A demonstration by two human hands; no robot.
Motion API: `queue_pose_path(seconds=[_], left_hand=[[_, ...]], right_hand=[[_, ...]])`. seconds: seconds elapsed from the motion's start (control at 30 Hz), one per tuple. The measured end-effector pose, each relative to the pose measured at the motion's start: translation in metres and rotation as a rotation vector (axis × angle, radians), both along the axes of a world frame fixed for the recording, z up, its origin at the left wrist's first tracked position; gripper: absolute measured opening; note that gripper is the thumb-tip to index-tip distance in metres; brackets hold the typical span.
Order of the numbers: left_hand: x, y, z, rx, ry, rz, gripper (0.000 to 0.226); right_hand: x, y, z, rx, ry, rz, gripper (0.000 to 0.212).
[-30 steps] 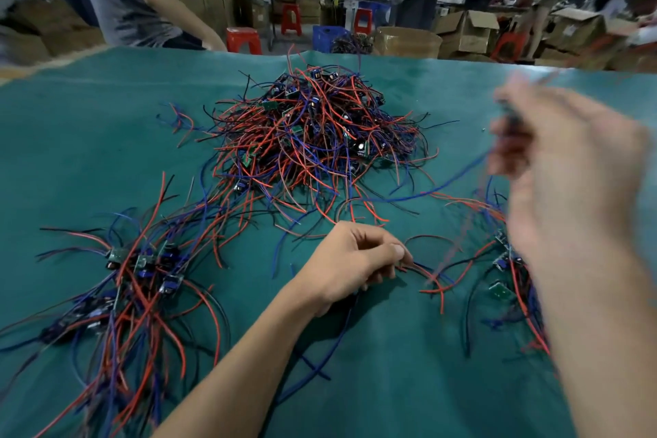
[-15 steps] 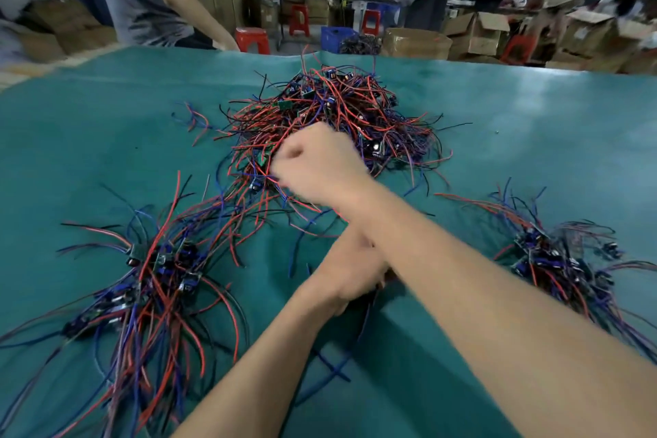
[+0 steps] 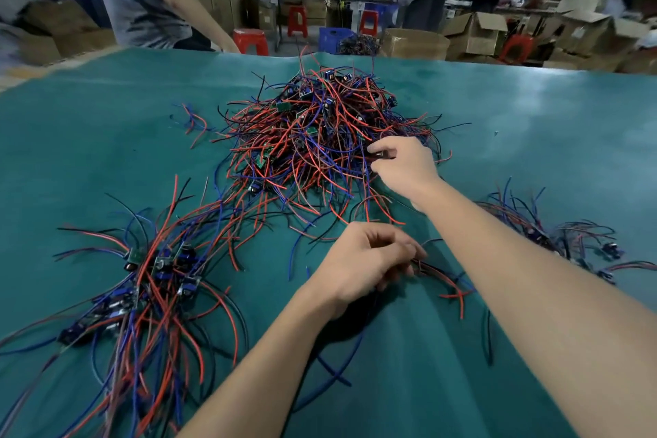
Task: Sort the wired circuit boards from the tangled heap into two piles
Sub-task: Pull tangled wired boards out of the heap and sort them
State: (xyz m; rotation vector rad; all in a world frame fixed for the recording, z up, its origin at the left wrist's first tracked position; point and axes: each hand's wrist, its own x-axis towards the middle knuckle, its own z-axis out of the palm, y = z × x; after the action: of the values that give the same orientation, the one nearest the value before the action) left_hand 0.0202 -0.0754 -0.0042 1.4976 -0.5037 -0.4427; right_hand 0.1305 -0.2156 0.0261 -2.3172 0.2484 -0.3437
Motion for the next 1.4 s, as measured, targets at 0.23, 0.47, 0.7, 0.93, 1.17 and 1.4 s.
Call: queue_pose_path(seconds=[0.23, 0.47, 0.7, 0.93, 1.17, 1.4], left_hand=[[0.001, -0.001, -0.002, 0.006, 0.039, 0.020, 0.020], [0.002, -0.004, -0.001, -0.110, 0.137, 0.083, 0.021], [0.006, -0.006, -0.003, -0.185, 0.224, 0.104, 0.037], [0.005, -0.003, -0.005, -0.154, 0.104, 0.046, 0.041], [0.006, -0.004, -0.011, -0.150, 0.086, 0.176, 0.019], [0.003, -0.003, -0.010, -0.100, 0.074, 0.064, 0.020]], right_hand=[[-0.035, -0.027, 0.011, 0.580, -0.258, -0.105, 0.016], [-0.117, -0.028, 0.026, 1.118, -0.324, 0.045, 0.015], [-0.140, -0.019, 0.005, 1.221, -0.117, 0.194, 0.020], [-0.134, 0.001, -0.014, 0.932, -0.062, 0.205, 0.024], [-0.132, -0.003, -0.017, 0.897, -0.130, 0.100, 0.018], [-0.128, -0.040, -0.016, 0.562, -0.421, -0.143, 0.022]])
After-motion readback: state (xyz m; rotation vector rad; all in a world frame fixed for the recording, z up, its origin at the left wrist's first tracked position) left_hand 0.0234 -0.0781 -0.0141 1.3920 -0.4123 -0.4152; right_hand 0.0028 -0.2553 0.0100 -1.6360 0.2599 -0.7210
